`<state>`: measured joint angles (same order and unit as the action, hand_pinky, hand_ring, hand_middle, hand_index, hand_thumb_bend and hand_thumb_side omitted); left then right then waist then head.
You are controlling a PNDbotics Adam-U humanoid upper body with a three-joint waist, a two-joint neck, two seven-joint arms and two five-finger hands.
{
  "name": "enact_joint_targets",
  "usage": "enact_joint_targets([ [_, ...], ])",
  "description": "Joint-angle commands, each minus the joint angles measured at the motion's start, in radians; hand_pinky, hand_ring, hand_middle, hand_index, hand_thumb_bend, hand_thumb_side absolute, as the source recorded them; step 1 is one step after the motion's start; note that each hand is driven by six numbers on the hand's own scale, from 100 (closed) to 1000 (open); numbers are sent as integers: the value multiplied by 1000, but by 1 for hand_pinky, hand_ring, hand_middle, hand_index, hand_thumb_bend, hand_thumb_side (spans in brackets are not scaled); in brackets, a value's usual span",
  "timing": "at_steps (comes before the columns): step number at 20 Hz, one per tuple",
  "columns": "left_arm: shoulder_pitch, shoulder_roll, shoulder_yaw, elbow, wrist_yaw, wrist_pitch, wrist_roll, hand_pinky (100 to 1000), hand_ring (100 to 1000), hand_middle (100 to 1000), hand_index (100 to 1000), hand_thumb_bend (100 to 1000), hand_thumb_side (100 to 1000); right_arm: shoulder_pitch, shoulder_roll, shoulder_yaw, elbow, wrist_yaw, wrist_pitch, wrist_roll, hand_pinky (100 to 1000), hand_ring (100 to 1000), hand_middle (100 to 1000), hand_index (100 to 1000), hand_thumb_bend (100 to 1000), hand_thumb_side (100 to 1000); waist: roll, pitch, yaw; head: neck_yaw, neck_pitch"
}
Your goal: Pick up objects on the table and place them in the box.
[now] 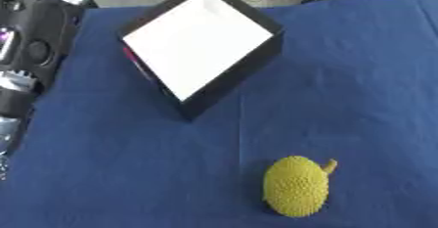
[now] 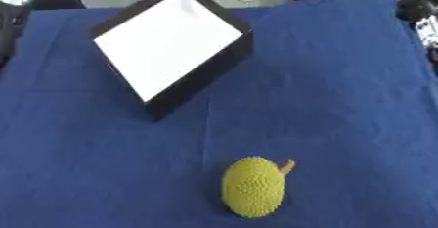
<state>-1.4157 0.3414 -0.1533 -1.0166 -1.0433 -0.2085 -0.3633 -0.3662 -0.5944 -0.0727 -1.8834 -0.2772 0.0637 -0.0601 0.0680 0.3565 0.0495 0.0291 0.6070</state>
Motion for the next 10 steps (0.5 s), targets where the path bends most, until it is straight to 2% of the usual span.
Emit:
enact_joint_targets([
  [1, -25, -11, 26, 59, -118, 30, 65, 768, 676, 565, 558, 645, 100, -21, -18, 6, -20, -6, 4, 13, 1000, 869, 783, 888, 100, 576, 11, 1, -8, 25, -26],
  [8, 0, -64, 36, 162, -219, 34, 131, 778, 690, 593, 606, 693, 100, -46, -8, 28, -21, -5, 13, 33, 1000, 868, 783, 888, 100, 579, 17, 12, -33, 52, -35],
  [10, 8, -77, 37, 186, -235, 32, 138, 783, 699, 612, 623, 730, 100, -51, -6, 34, -21, -5, 15, 38, 1000, 868, 783, 888, 100, 583, 19, 15, -39, 56, -34],
])
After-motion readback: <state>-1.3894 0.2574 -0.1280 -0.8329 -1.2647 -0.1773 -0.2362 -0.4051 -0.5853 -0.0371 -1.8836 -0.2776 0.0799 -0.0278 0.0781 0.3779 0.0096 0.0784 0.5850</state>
